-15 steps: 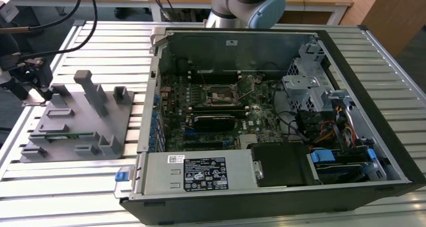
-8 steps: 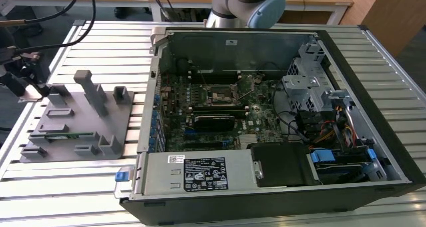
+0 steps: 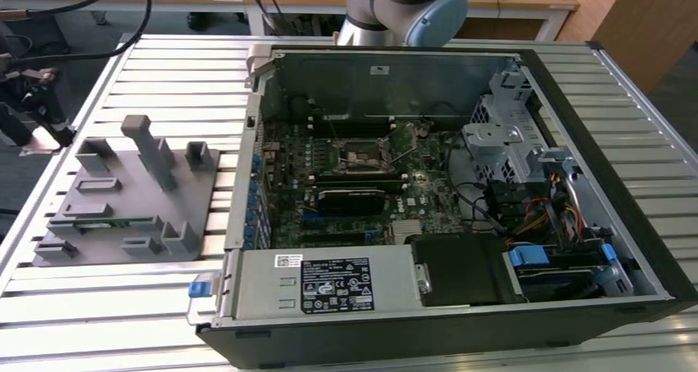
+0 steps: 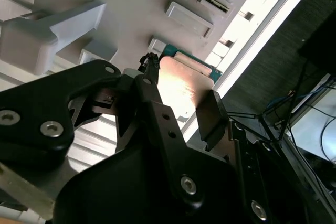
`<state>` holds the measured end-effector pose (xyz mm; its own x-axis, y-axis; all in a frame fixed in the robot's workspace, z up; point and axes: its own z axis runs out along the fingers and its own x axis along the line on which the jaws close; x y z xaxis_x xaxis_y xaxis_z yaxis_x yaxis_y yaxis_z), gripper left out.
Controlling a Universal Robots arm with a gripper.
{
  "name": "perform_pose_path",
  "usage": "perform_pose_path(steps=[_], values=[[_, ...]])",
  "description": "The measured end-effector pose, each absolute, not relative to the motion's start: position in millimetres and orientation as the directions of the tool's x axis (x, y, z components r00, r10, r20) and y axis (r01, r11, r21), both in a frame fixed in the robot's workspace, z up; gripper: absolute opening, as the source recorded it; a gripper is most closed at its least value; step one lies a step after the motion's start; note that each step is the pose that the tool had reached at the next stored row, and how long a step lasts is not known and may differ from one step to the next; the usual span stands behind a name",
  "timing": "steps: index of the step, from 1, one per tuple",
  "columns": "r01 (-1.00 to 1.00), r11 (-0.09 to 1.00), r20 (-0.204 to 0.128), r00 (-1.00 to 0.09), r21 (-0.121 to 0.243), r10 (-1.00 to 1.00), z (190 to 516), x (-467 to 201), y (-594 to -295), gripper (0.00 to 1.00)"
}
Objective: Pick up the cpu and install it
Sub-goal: 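Pick up the cpu and move it towards the insertion slot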
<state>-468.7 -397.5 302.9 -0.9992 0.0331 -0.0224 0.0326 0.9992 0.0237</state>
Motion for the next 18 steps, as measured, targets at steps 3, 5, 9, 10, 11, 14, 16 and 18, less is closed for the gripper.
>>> perform_pose_path(steps=[3, 5, 9, 10, 11, 14, 16, 18], values=[[0.032, 0.999, -0.024, -0.999, 0.023, 0.033, 312, -469, -397, 0.53], [0.032, 0.999, -0.024, -0.999, 0.022, 0.033, 318, -469, -396, 0.53], [0.032, 0.999, -0.026, -0.999, 0.020, 0.033, 331, -469, -395, 0.53], [0.032, 0.999, -0.026, -0.999, 0.020, 0.033, 334, -469, -395, 0.53], [0.032, 0.999, -0.027, -0.999, 0.019, 0.033, 337, -469, -394, 0.53], [0.032, 0.999, -0.029, -0.999, 0.017, 0.033, 346, -469, -394, 0.53], [0.032, 0.999, -0.030, -0.999, 0.016, 0.033, 352, -469, -393, 0.53], [0.032, 0.999, -0.031, -0.999, 0.015, 0.033, 358, -469, -392, 0.53]])
